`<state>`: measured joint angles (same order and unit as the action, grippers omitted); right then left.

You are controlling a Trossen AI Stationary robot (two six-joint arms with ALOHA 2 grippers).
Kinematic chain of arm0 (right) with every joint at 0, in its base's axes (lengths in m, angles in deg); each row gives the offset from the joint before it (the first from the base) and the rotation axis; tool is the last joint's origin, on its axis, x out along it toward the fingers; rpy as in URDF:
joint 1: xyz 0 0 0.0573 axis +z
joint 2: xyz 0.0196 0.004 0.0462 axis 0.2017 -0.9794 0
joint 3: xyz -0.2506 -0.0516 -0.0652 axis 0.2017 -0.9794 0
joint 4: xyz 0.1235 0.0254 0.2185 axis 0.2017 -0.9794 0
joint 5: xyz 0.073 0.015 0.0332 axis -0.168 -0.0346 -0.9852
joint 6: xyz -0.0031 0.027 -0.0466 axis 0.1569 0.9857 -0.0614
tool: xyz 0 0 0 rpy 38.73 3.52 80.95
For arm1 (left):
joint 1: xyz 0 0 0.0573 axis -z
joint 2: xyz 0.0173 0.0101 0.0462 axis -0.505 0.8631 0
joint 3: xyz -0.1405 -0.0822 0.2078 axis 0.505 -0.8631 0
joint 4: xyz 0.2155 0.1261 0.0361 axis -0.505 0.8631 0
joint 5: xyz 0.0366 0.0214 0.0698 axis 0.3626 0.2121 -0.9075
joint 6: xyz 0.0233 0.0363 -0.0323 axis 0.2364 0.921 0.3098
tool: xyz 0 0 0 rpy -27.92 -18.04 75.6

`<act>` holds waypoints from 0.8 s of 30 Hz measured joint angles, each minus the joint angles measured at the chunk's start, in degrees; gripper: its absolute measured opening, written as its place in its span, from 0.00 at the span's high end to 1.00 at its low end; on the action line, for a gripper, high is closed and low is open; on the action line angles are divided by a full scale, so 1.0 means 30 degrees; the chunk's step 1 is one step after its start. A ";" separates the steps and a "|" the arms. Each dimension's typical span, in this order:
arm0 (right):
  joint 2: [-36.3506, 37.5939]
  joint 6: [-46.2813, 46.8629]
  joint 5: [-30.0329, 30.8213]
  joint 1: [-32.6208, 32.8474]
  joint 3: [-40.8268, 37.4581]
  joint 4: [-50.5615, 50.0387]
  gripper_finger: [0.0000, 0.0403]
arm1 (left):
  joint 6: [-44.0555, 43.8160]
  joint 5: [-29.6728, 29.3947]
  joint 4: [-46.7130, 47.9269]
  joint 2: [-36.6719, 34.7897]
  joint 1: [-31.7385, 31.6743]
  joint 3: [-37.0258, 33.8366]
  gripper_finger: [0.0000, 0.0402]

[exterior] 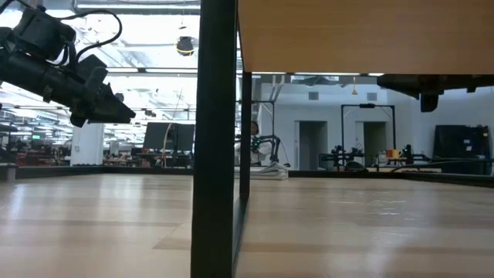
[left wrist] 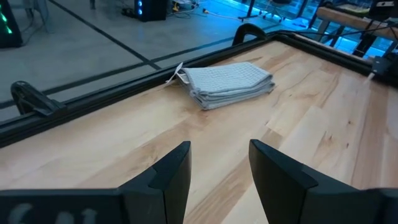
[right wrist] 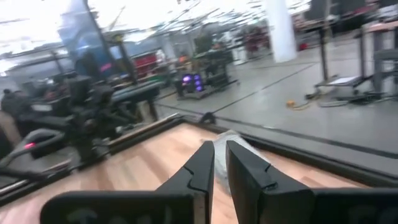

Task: Stack small to large cups/mugs on shelf
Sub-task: Return to Home Position

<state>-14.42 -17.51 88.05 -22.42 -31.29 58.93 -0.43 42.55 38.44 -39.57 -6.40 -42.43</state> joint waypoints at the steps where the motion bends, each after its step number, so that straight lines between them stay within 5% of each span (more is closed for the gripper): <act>1: 0.0000 0.0006 -0.0314 -0.0080 0.0000 -0.0036 0.84 | 0.0000 0.0000 0.0013 0.0000 0.0000 0.0000 0.62; 24: -0.0007 -0.1776 0.0272 -0.0457 0.0000 -0.0052 0.84 | 0.2382 -0.0692 -0.0918 -0.0227 0.0000 -0.0102 0.73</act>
<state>-14.44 -22.84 88.87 -23.79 -31.29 58.78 6.72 40.47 35.68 -40.25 -6.40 -42.73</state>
